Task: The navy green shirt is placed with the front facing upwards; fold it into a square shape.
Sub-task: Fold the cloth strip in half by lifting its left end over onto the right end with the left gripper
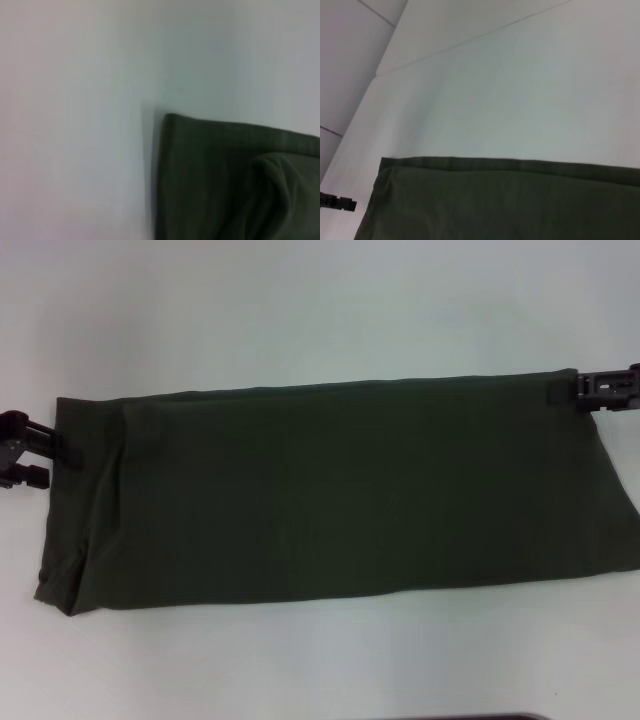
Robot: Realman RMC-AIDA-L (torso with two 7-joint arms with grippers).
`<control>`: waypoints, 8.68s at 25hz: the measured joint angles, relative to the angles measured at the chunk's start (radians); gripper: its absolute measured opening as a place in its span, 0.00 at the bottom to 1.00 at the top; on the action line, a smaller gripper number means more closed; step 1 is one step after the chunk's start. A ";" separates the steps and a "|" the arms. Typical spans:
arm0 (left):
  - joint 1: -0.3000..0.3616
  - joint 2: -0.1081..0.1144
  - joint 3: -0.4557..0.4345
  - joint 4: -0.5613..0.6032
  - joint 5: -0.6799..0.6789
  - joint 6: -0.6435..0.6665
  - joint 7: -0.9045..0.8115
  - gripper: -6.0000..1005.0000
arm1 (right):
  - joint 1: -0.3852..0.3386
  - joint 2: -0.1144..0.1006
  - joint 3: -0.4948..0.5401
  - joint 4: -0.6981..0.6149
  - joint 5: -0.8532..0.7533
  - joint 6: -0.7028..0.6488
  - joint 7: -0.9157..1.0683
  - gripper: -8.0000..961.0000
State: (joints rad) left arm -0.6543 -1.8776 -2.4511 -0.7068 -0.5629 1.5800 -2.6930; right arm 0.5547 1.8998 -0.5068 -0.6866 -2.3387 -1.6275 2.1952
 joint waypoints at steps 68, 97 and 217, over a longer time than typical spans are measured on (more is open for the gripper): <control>-0.042 -0.038 0.003 0.078 0.070 -0.064 -0.019 0.55 | 0.004 -0.006 -0.012 -0.001 -0.004 -0.008 0.009 0.97; -0.043 -0.020 -0.022 0.078 0.077 -0.043 -0.043 0.52 | 0.003 -0.007 -0.012 -0.001 -0.008 -0.006 0.007 0.97; -0.066 -0.051 -0.044 0.130 0.066 -0.040 -0.058 0.39 | -0.012 -0.012 -0.022 -0.001 -0.010 -0.014 -0.003 0.95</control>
State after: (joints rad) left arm -0.7205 -1.9281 -2.4954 -0.5767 -0.4970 1.5396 -2.7514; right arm 0.5429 1.8882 -0.5293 -0.6871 -2.3484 -1.6413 2.1920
